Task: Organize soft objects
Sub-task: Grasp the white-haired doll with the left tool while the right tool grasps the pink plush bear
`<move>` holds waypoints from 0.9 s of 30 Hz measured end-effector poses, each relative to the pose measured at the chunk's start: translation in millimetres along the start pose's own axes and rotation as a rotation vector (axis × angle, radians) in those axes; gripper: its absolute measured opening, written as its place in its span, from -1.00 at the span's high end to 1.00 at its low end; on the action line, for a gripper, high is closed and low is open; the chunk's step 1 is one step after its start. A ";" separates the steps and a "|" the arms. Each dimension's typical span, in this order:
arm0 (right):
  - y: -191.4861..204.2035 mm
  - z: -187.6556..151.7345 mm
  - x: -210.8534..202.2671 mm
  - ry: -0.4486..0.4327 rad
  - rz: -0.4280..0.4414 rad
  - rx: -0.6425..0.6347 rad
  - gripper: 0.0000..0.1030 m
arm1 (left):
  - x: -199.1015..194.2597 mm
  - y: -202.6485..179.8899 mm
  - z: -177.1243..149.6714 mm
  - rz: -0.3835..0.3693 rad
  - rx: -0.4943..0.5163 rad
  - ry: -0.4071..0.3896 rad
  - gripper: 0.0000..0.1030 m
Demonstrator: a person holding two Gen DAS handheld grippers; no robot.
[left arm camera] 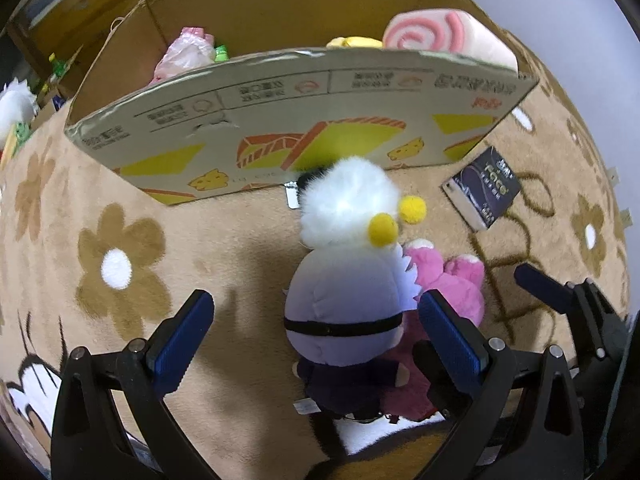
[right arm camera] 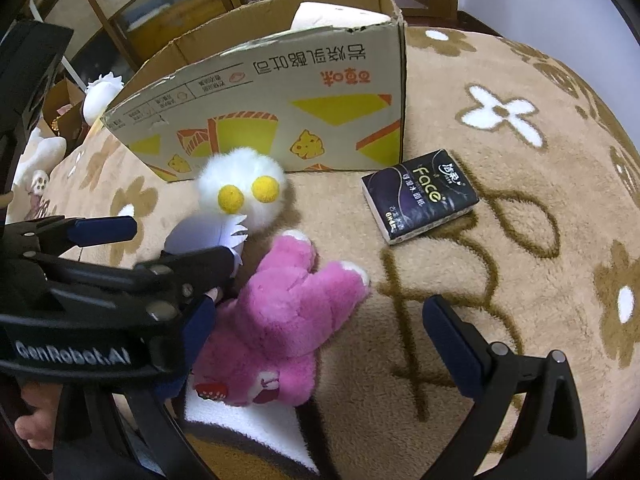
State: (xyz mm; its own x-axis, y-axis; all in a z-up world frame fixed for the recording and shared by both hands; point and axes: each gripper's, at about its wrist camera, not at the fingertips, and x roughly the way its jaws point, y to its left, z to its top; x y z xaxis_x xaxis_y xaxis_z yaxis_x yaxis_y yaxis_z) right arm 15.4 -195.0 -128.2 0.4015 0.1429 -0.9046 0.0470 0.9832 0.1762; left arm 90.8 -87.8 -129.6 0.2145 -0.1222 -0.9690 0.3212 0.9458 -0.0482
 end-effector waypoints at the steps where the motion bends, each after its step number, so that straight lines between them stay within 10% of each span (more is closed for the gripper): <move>1: 0.2 -0.5 0.9 0.002 -0.003 0.000 -1.00 | 1.6 -1.7 0.0 0.010 0.010 0.003 -0.97; 22: 6.6 -5.8 22.9 0.066 0.017 -0.003 -0.99 | 39.2 -7.3 5.3 0.000 -0.005 0.082 -0.44; 27: 14.3 -6.2 22.9 0.054 0.055 -0.031 -0.65 | 30.6 -15.2 1.9 -0.023 -0.004 0.074 -0.15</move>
State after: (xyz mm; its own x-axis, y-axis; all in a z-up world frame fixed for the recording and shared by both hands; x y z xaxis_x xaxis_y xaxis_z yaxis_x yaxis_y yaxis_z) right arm 19.7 -177.0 -148.7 0.3526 0.2018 -0.9138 -0.0021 0.9766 0.2148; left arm 94.2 -106.4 -158.1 0.1386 -0.1213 -0.9829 0.3212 0.9443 -0.0713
